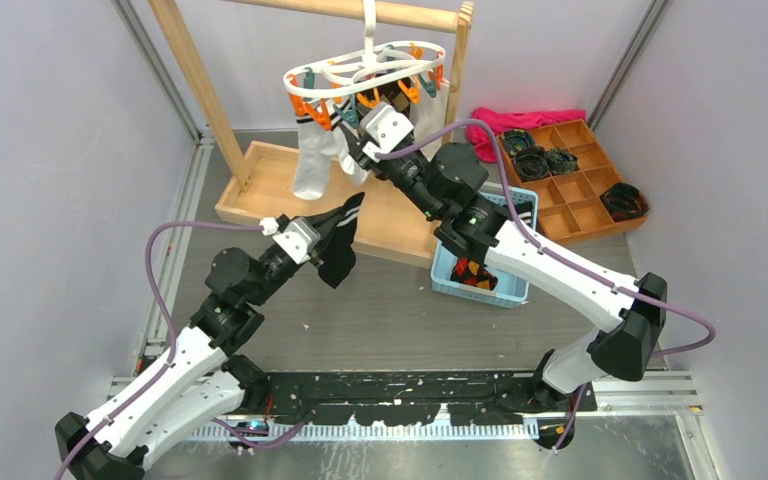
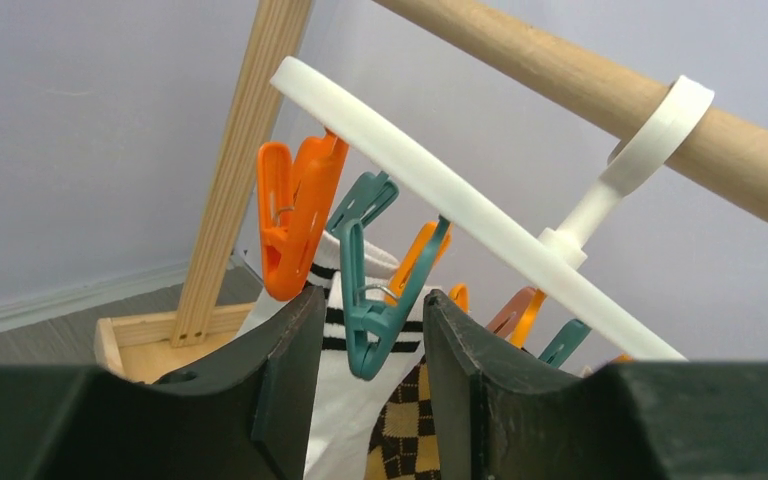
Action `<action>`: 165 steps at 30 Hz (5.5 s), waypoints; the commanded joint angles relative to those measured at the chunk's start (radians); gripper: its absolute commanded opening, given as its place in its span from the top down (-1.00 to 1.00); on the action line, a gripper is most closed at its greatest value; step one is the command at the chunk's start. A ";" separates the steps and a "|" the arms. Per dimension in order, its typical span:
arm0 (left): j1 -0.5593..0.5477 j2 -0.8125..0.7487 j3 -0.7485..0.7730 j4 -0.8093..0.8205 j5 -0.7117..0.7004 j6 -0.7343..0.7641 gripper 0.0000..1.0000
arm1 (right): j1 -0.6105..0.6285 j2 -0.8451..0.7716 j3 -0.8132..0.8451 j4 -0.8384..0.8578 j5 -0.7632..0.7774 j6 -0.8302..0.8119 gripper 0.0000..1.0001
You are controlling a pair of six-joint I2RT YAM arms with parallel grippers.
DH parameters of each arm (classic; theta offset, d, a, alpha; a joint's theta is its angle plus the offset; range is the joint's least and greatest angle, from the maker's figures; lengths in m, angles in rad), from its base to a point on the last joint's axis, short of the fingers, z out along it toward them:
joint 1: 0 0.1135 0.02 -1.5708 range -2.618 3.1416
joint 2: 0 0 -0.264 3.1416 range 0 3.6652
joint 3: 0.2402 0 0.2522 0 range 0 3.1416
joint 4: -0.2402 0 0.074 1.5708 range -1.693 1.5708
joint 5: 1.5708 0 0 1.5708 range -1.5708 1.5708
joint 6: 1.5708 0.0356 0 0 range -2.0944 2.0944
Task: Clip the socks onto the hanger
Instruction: Open the clamp at the hanger, then clamp the sock onto the hanger.
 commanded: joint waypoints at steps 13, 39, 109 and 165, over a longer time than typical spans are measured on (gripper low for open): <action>0.049 0.008 0.022 0.092 0.071 -0.037 1.00 | 0.007 0.060 0.108 0.085 0.042 -0.021 0.00; 0.062 0.001 0.001 0.128 0.080 -0.070 0.99 | 0.008 0.107 0.172 0.101 0.094 -0.021 -0.05; 0.089 0.217 0.209 0.266 0.015 -0.634 0.99 | -0.118 -0.003 0.332 -0.444 -0.020 0.731 0.69; -0.351 0.429 0.189 0.759 -0.634 0.558 0.99 | -0.128 0.002 0.323 -0.475 0.053 0.826 0.70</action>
